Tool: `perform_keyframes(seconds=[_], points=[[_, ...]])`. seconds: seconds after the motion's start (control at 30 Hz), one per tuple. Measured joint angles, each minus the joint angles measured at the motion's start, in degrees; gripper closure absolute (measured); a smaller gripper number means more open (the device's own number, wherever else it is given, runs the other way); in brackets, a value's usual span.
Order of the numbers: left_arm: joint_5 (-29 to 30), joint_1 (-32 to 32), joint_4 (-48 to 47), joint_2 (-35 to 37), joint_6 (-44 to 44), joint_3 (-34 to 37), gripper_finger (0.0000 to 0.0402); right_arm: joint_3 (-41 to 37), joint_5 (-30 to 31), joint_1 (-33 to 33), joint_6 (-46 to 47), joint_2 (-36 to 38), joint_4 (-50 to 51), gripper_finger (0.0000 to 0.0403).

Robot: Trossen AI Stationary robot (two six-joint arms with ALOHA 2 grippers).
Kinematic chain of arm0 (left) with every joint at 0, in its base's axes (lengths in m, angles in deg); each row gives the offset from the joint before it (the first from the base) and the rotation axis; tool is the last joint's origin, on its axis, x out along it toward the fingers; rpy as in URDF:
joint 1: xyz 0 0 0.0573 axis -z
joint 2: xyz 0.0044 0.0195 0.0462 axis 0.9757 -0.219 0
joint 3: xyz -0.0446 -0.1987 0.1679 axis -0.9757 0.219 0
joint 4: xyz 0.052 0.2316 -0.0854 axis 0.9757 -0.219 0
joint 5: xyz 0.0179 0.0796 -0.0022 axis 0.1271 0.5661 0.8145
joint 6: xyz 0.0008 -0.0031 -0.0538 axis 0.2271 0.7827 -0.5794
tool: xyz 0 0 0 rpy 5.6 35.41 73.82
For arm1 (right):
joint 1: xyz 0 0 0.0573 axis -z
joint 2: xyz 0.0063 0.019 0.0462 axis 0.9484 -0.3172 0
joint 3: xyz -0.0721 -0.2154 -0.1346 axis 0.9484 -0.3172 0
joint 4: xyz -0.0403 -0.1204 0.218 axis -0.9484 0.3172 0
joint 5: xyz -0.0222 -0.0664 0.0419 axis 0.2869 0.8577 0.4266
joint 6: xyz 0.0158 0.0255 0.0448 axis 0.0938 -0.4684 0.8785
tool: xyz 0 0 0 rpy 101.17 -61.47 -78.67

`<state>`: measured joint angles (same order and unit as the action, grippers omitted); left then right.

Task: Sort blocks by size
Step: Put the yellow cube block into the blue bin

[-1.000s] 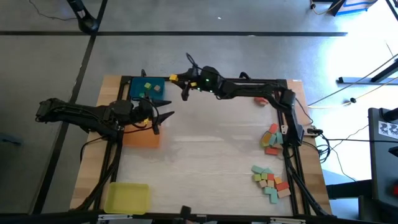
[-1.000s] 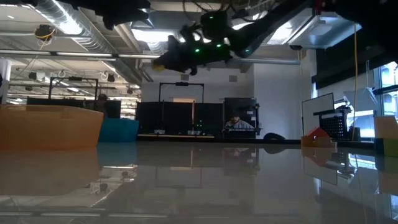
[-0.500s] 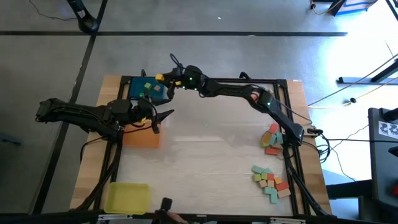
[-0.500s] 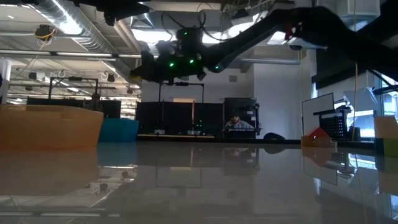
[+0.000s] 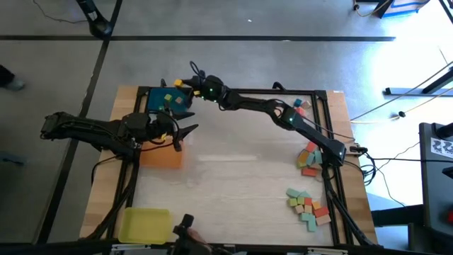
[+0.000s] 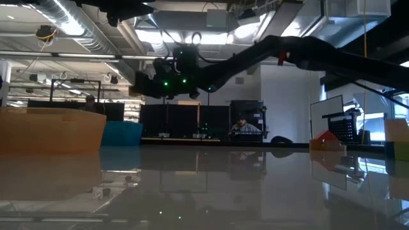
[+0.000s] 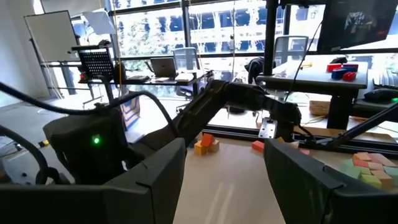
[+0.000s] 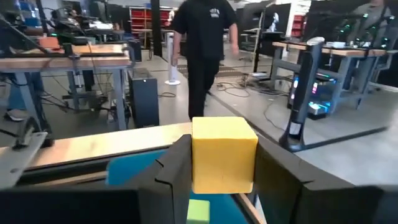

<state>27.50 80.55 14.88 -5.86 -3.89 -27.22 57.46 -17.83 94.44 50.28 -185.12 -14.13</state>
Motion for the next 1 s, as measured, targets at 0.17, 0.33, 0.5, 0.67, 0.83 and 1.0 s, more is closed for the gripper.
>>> perform_keyframes(seconds=[0.17, 0.33, 0.5, 0.67, 0.83, 1.0], points=[[0.0, 0.0, 0.0, 0.0, 0.5, 0.0, 0.0196, 0.0, 0.0, 0.0, 0.0, 0.0, -0.8, 0.0260], [0.0, 0.0, 0.0, 0.0, 0.8, 0.0, 0.0196, 0.0, -0.6, 0.0, -0.2, 0.0, -0.9, 0.0260], [0.0, 0.0, -0.1, 0.0, 0.8, 0.0, 0.0196, 0.0, -1.0, 0.0, -0.7, 0.0, -0.8, 0.0260], [0.0, 0.0, -0.4, 0.0, 0.3, 0.0, 0.0196, 0.0, -1.0, -0.1, -1.2, 0.0, -0.8, 0.0231], [0.0, 0.0, -0.4, 0.0, 0.3, 0.0, 0.0196, 0.0, -1.0, -0.1, -1.4, 0.0, -0.6, 0.0176], [0.0, 0.0, -0.4, 0.0, 0.3, 0.0, 0.0196, 0.0, -0.5, 0.0, -1.8, 0.0, 0.7, 0.0154]])
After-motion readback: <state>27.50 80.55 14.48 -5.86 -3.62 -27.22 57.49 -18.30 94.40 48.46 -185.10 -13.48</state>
